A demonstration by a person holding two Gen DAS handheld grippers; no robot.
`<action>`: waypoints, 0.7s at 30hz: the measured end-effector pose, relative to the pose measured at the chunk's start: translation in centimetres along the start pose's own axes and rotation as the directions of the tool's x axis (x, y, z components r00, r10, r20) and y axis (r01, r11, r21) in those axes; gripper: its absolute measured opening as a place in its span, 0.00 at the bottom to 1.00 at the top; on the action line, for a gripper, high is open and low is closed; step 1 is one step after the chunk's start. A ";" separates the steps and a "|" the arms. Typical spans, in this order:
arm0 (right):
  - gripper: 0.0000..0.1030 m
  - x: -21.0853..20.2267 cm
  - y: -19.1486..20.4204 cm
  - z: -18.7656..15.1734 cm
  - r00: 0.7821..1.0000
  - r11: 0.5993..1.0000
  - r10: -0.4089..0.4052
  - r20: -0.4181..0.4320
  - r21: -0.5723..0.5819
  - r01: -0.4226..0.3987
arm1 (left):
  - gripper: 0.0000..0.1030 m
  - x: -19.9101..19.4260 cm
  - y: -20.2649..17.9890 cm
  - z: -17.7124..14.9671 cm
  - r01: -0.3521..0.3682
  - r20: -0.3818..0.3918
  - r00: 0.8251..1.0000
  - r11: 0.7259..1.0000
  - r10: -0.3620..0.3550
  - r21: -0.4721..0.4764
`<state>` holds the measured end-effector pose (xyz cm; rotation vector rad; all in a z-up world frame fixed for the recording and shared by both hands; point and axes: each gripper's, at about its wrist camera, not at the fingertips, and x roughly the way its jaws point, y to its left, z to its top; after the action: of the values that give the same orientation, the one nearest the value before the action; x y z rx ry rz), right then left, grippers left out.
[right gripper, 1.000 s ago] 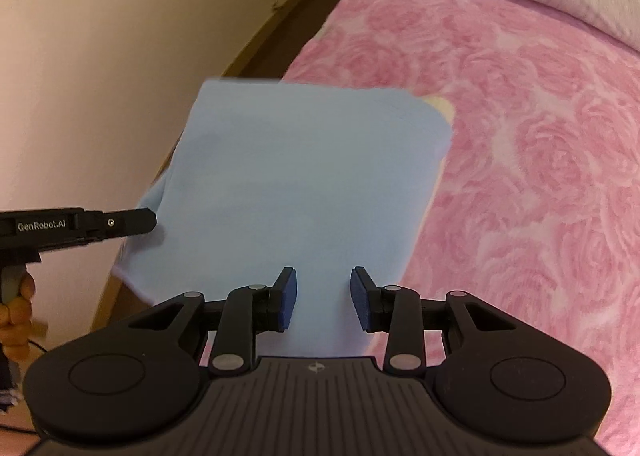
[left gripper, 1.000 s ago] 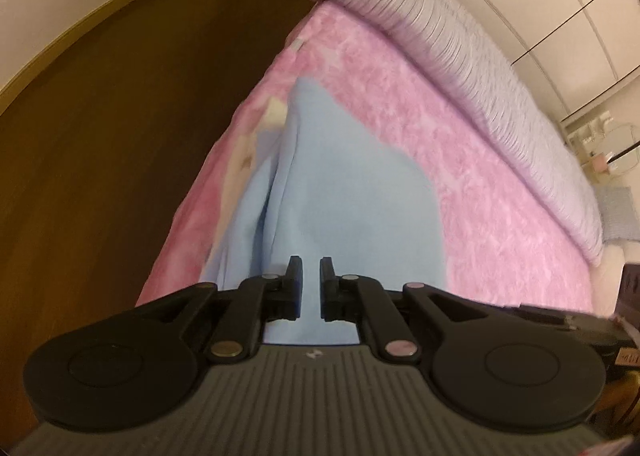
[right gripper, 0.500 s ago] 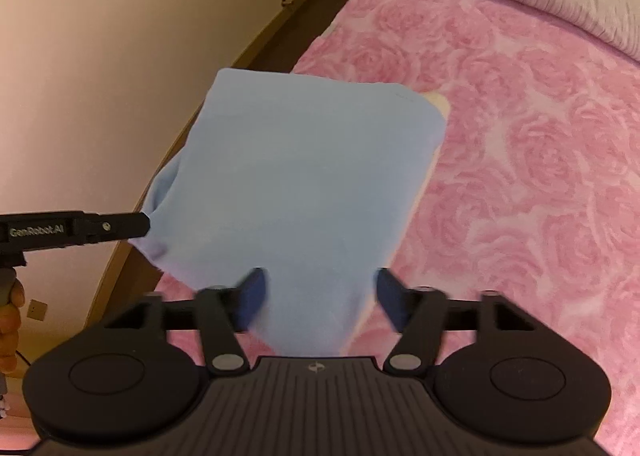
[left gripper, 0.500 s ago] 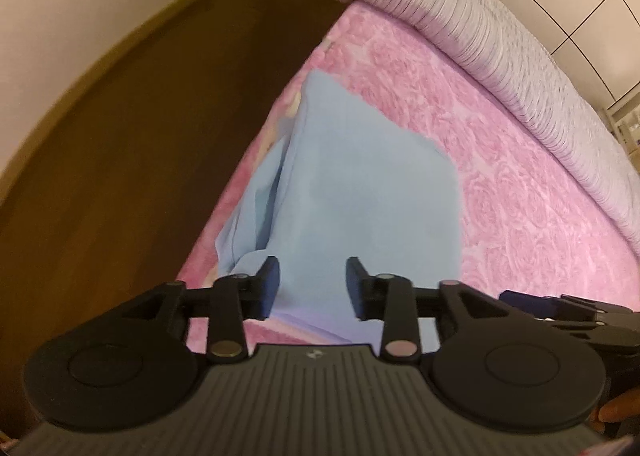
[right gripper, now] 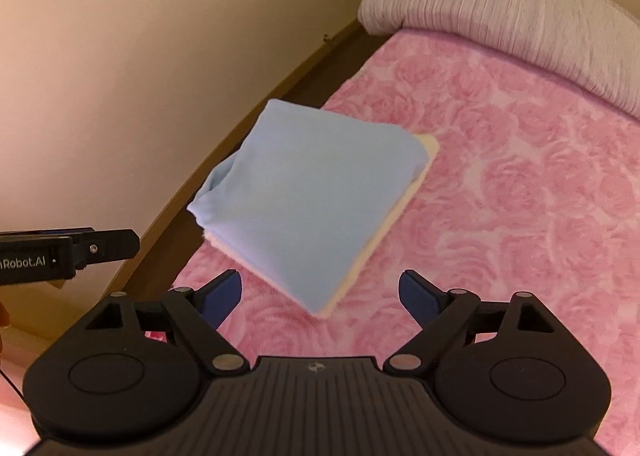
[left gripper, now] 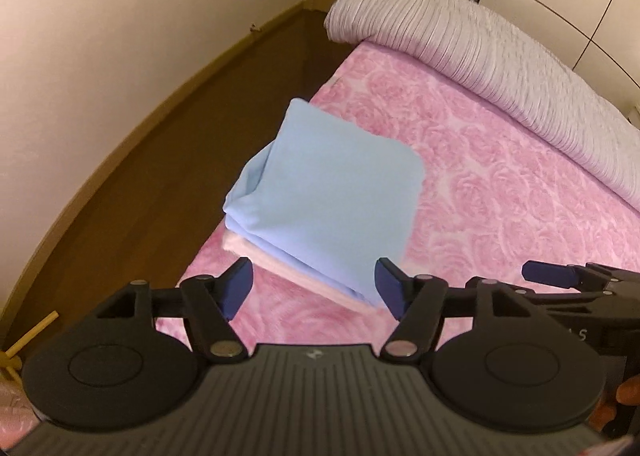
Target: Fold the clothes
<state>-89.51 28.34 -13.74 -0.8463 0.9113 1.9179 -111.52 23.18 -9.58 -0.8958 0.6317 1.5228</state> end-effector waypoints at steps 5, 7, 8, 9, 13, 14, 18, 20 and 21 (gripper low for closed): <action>0.86 -4.5 -1.6 -1.4 0.999 1.000 0.011 0.030 -0.025 -0.010 | 0.75 -4.7 -3.9 -2.2 -0.032 0.057 0.998 0.999 0.033 -0.012; 0.86 -6.3 -2.2 -2.0 0.999 0.999 0.015 0.042 -0.036 -0.014 | 0.80 -6.2 -5.6 -3.0 -0.050 0.077 0.996 0.999 0.051 -0.017; 0.86 -7.2 -2.5 -2.2 0.999 0.999 0.018 0.048 -0.041 -0.016 | 0.80 -6.8 -6.4 -3.5 -0.060 0.086 0.994 0.998 0.062 -0.019; 0.86 -8.1 -2.9 -2.5 0.998 0.999 0.020 0.053 -0.046 -0.017 | 0.82 -7.5 -7.1 -3.8 -0.071 0.096 0.993 0.997 0.072 -0.021; 0.86 -10.9 -4.8 -3.3 0.997 0.997 0.025 0.071 -0.077 -0.020 | 0.88 -9.7 -10.4 -5.3 -0.122 0.131 0.983 0.992 0.125 -0.036; 0.86 -11.5 -5.1 -3.5 0.997 0.996 0.028 0.076 -0.087 -0.021 | 0.88 -10.1 -11.1 -5.6 -0.143 0.138 0.979 0.989 0.147 -0.040; 0.86 -13.8 -6.7 -4.1 0.995 0.991 0.044 0.093 -0.128 -0.032 | 0.95 -11.7 -14.1 -7.4 -0.231 0.170 0.956 0.971 0.239 -0.066; 0.86 -14.8 -7.3 -4.4 0.994 0.988 0.050 0.098 -0.151 -0.035 | 0.96 -12.3 -15.0 -8.3 -0.249 0.176 0.949 0.964 0.262 -0.093; 0.86 -15.2 -7.5 -4.6 0.993 0.985 0.053 0.101 -0.166 -0.036 | 0.96 -12.6 -15.4 -8.7 -0.256 0.175 0.946 0.960 0.272 -0.108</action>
<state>-75.46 21.54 -5.77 -0.8168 0.7220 2.0778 -94.77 11.38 -2.53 -0.7386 0.5690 1.8639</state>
